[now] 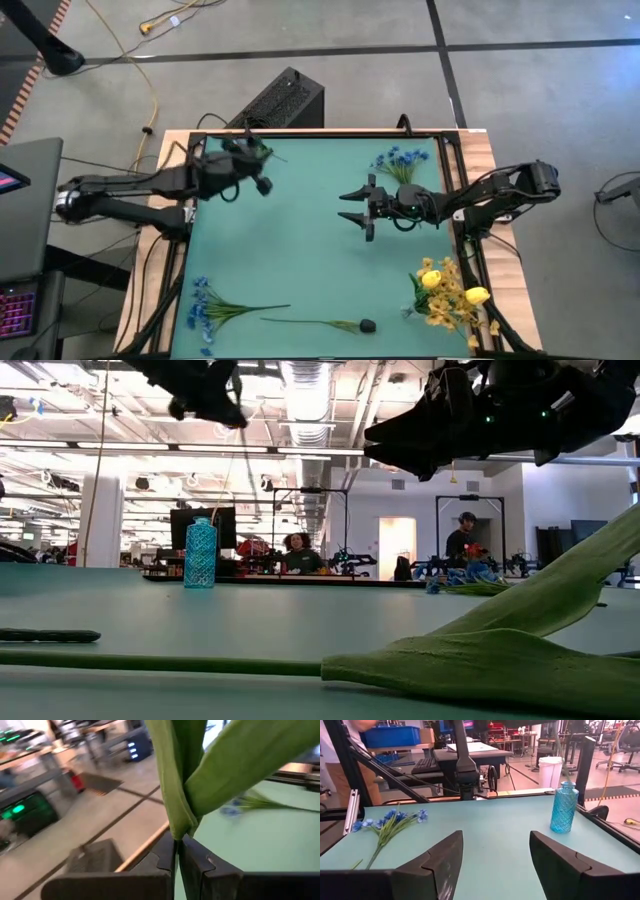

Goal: Sort flowers into vase by color
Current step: Put the top black tulip into the blue vase

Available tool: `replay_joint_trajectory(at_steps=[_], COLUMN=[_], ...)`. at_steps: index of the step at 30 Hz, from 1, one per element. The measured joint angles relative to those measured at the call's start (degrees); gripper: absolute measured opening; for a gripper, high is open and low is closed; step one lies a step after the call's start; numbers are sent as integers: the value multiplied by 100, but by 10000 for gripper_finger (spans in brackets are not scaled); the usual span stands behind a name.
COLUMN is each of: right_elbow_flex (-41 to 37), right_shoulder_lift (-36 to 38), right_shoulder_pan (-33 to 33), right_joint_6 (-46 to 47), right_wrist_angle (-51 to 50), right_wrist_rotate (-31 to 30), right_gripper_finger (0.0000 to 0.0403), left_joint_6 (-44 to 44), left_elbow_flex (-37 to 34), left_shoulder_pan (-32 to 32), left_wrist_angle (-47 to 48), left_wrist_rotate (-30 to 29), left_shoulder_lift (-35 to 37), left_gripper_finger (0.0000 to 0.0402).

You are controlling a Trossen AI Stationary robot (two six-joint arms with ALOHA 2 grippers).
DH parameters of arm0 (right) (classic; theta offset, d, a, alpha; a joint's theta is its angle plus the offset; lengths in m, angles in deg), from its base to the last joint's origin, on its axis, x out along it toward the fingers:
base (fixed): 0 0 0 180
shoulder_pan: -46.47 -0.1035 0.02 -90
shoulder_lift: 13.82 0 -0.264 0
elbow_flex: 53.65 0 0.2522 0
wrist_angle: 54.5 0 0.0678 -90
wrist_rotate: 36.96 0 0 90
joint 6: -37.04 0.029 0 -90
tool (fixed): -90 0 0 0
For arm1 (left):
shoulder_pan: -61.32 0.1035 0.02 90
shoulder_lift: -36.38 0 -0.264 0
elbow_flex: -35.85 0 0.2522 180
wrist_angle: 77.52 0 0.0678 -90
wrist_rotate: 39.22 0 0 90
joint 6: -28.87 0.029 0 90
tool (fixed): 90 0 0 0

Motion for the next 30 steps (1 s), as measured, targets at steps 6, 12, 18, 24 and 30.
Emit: replay_joint_trajectory(at_steps=[6, 12, 18, 24, 30], right_elbow_flex=[0, 0, 0, 0, 0], right_shoulder_lift=[0, 2, 2, 2, 2], right_shoulder_pan=[0, 0, 26, 29, -15], right_joint_6=[92, 92, 49, 66, 94], right_wrist_angle=[-128, -278, -258, -263, -376], right_wrist_rotate=[-4, -9, -13, -15, -13], right_gripper_finger=[255, 255, 255, 255, 255], left_joint_6=[-113, -221, -132, -66, -68], left_elbow_flex=[185, 643, 818, 818, 818], left_shoulder_pan=[926, 1493, 1983, 2525, 2782], left_wrist_angle=[716, 1864, 2205, 2241, 2265], left_wrist_rotate=[496, 805, 814, 1285, 1662], left_shoulder_lift=[603, 1088, 1211, 999, 902], left_gripper_finger=[0, 0, 0, 0, 0])
